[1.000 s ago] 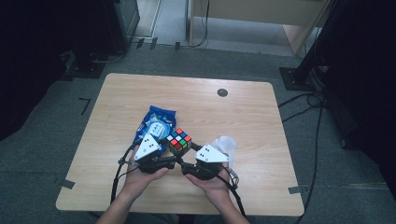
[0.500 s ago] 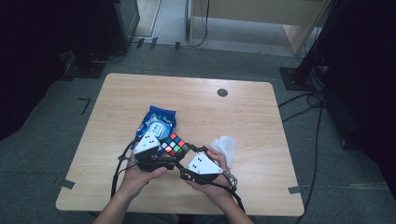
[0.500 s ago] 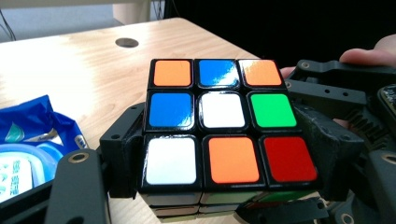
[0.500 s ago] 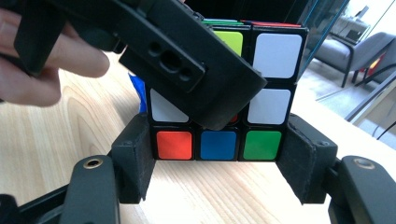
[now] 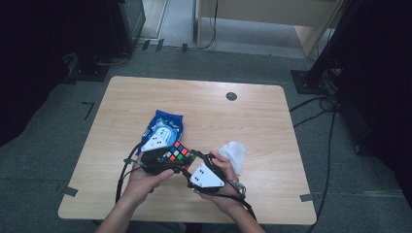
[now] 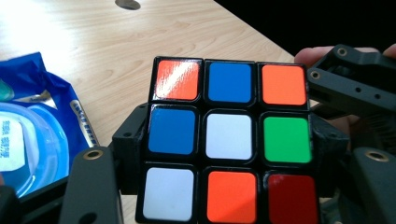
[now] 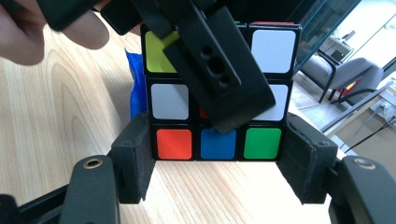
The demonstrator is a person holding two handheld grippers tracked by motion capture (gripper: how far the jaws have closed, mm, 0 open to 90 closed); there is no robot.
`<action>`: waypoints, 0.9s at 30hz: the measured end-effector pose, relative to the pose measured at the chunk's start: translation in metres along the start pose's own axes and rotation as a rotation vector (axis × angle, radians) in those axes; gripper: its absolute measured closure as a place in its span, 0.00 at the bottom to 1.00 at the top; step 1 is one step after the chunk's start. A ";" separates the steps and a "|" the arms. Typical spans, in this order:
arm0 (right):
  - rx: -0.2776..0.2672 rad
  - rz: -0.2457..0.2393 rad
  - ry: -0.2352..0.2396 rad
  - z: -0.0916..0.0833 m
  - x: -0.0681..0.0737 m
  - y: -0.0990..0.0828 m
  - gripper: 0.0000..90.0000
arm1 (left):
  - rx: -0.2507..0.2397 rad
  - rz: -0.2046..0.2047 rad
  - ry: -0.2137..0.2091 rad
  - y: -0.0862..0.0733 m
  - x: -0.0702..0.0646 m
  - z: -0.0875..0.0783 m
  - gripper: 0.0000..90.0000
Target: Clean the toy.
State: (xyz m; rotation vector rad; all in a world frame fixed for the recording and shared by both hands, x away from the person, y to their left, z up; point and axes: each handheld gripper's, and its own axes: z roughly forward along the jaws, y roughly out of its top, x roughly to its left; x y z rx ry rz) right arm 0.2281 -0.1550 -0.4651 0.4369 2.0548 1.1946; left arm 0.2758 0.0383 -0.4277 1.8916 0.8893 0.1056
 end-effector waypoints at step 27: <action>-0.014 0.105 0.044 -0.001 -0.010 -0.003 0.37 | -0.058 0.056 -0.002 -0.002 -0.002 -0.003 0.37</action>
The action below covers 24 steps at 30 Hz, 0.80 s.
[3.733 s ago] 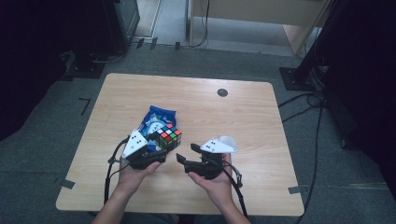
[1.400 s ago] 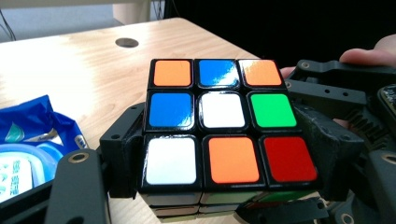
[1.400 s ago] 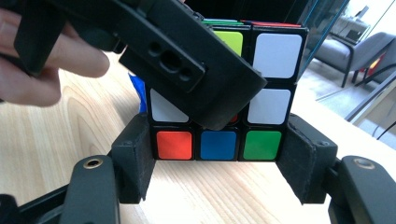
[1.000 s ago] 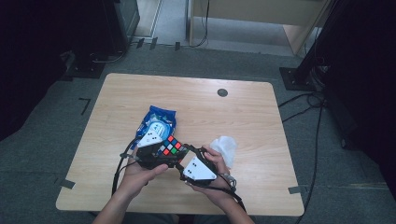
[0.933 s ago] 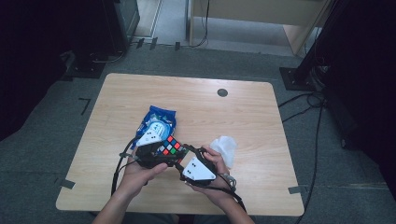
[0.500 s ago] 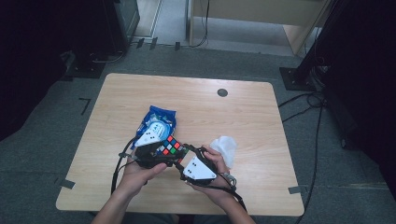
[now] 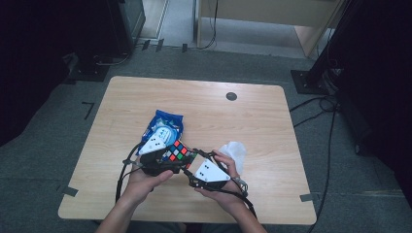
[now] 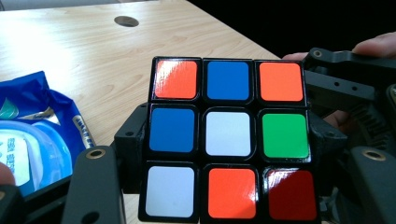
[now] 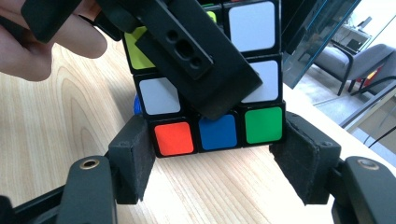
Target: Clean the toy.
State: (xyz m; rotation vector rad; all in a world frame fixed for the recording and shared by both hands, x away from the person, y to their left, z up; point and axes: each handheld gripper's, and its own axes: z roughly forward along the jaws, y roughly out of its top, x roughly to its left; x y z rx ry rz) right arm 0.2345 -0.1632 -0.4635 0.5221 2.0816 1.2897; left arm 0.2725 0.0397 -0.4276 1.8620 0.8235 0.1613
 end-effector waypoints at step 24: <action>0.022 0.070 -0.087 -0.008 -0.017 -0.003 0.49 | -0.073 0.117 0.038 0.000 -0.007 -0.007 0.37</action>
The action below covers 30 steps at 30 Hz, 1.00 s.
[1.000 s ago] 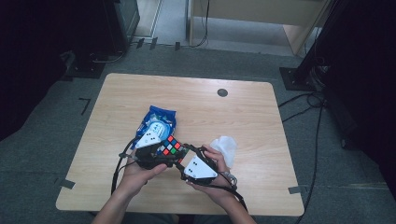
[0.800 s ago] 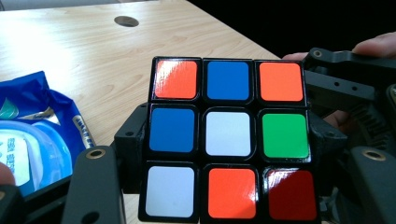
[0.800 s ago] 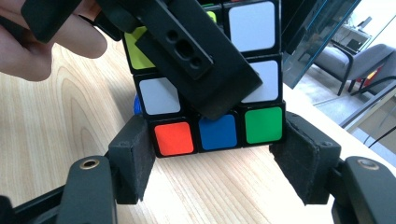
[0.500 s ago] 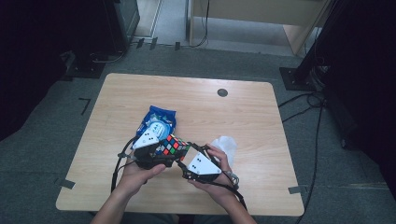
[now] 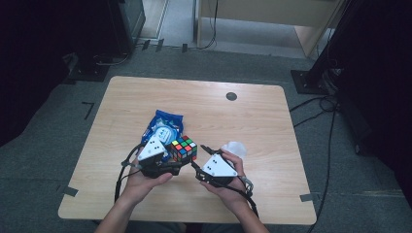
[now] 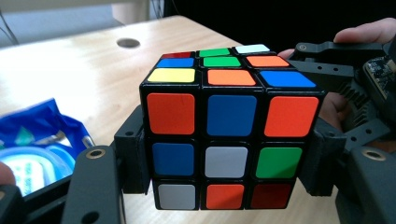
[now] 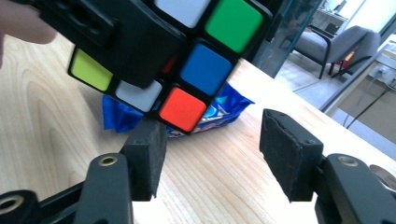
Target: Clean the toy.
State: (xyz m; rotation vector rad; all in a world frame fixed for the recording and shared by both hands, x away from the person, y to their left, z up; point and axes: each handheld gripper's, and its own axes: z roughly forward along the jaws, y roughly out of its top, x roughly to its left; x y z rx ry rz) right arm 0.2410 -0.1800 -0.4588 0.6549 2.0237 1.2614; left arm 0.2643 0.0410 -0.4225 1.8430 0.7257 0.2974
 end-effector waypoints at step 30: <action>0.459 0.500 -0.195 0.011 -0.076 -0.078 0.59 | -0.063 0.124 0.106 -0.016 0.000 0.002 0.37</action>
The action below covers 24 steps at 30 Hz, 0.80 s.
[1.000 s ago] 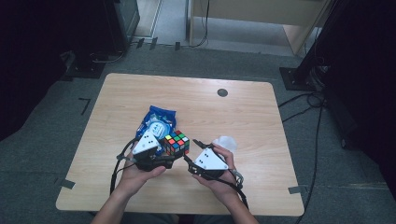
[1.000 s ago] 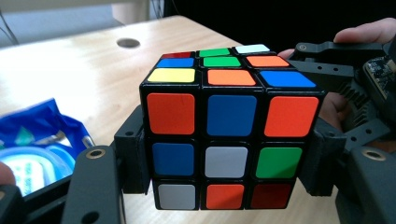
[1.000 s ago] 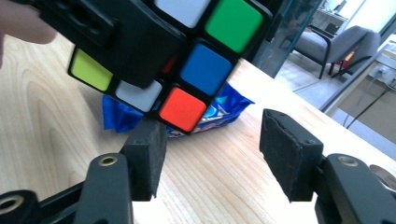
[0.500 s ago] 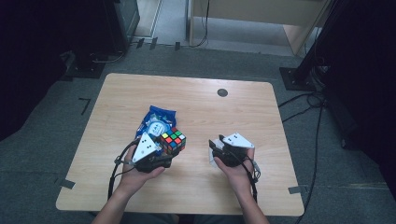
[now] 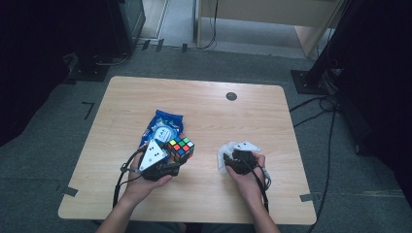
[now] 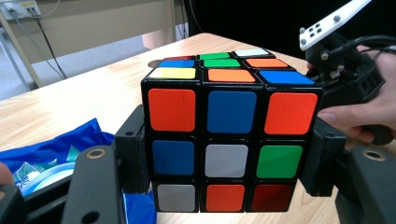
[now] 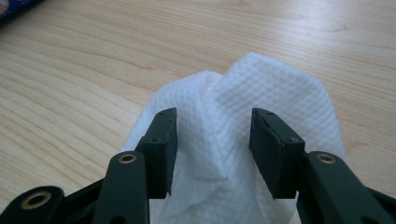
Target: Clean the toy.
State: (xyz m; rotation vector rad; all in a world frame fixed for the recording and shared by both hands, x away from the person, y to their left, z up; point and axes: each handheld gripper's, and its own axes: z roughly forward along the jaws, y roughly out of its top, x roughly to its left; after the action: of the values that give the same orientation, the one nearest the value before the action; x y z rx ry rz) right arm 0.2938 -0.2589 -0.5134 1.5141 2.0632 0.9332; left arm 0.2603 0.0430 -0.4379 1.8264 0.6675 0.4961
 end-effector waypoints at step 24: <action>-0.294 0.020 0.111 -0.055 0.006 0.024 0.97 | 0.010 0.023 -0.018 -0.004 -0.007 0.005 0.37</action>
State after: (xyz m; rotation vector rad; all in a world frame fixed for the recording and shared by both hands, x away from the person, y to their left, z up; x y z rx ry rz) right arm 0.2711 -0.2638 -0.4578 1.3561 1.8849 1.2904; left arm 0.2579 0.0359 -0.4434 1.8474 0.6384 0.4917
